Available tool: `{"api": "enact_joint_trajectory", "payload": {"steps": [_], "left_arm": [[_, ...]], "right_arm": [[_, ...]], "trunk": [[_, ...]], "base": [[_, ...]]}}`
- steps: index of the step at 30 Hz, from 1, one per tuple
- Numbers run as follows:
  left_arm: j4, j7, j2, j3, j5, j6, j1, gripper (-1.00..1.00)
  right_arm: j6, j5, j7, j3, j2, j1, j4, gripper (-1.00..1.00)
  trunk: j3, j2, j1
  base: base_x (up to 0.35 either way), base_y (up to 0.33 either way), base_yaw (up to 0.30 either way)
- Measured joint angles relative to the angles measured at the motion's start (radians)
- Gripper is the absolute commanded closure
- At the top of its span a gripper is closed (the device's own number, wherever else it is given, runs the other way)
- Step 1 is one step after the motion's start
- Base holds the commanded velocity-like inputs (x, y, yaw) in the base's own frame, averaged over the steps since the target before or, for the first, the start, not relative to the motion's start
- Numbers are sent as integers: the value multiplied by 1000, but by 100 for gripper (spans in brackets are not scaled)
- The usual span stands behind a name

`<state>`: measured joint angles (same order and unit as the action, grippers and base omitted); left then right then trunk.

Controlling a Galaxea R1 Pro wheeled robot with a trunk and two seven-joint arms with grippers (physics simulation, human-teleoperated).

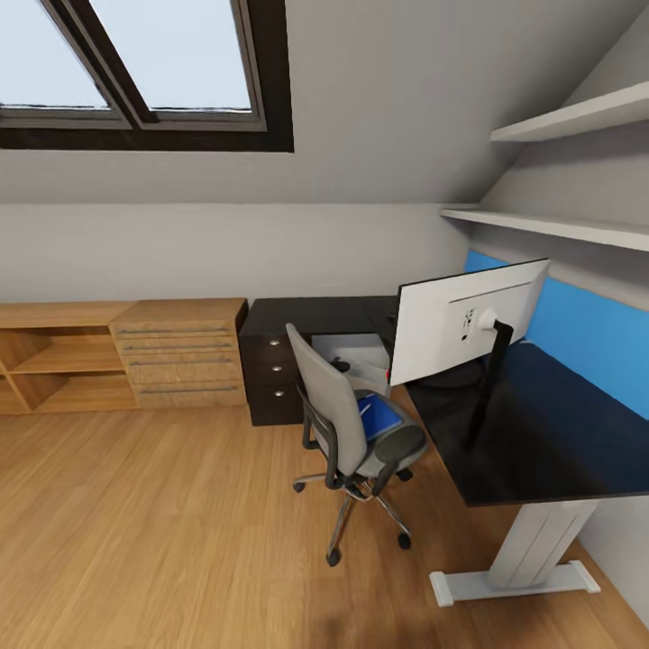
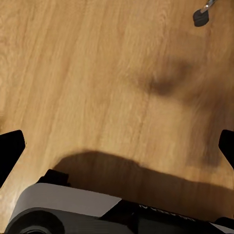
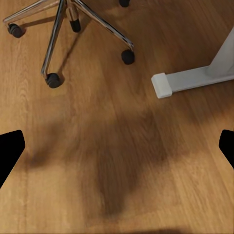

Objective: In the bedroom, organize the workspace by keeping the computer under the desk, ensuring the monitor is on the desk, placing the keyboard on the desk next to the monitor, placing the mouse on the desk next to the keyboard, moving the folder from the swivel chair onto the desk next to the mouse, stacking the notebook on top of the folder with the pen on top of the notebook, and positioning the swivel chair next to the desk.

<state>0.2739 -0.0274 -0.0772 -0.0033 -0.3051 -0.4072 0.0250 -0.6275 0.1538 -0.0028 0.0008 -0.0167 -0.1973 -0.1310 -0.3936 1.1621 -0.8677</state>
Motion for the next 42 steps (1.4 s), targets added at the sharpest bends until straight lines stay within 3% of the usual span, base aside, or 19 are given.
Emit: {"api": "enact_joint_trajectory", "payload": {"steps": [10,21,22,25,27,28,33,42], "left_arm": [[75,13,20,13,-6,-15,0,-100],[90,12,120,28,-12,2,1,-100],[121,11,145,30,-30,6,1,-100],[135,6,170,28,-70,6,1,-100],[140,-42,186,23,-89,4,1,-100],[140,-86,190,23,-90,4,0,-100],[133,-152,193,27,-98,4,0,-100],[71,-155,187,24,-98,5,0,-100]], "right_arm": [[0,-1,0,0,0,0,0,-100],[0,0,-1,0,2,0,0,-100],[0,0,-1,0,2,0,1,-100],[0,0,-1,0,2,0,1,-100],[0,0,-1,0,2,0,1,-100],[0,-1,-1,0,2,0,1,-100],[0,-1,-1,0,2,0,1,-100],[-1,2,-2,-1,1,0,0,-100]], "trunk": [[-31,70,-38],[-66,147,-81],[-69,154,-84],[-78,175,-96],[-85,189,-104],[-88,196,-107],[-104,231,-127],[-132,294,-161]], "base": [[0,0,0],[0,0,0],[0,0,0],[0,0,0],[0,0,0],[0,0,0],[0,0,0],[0,0,0]]}}
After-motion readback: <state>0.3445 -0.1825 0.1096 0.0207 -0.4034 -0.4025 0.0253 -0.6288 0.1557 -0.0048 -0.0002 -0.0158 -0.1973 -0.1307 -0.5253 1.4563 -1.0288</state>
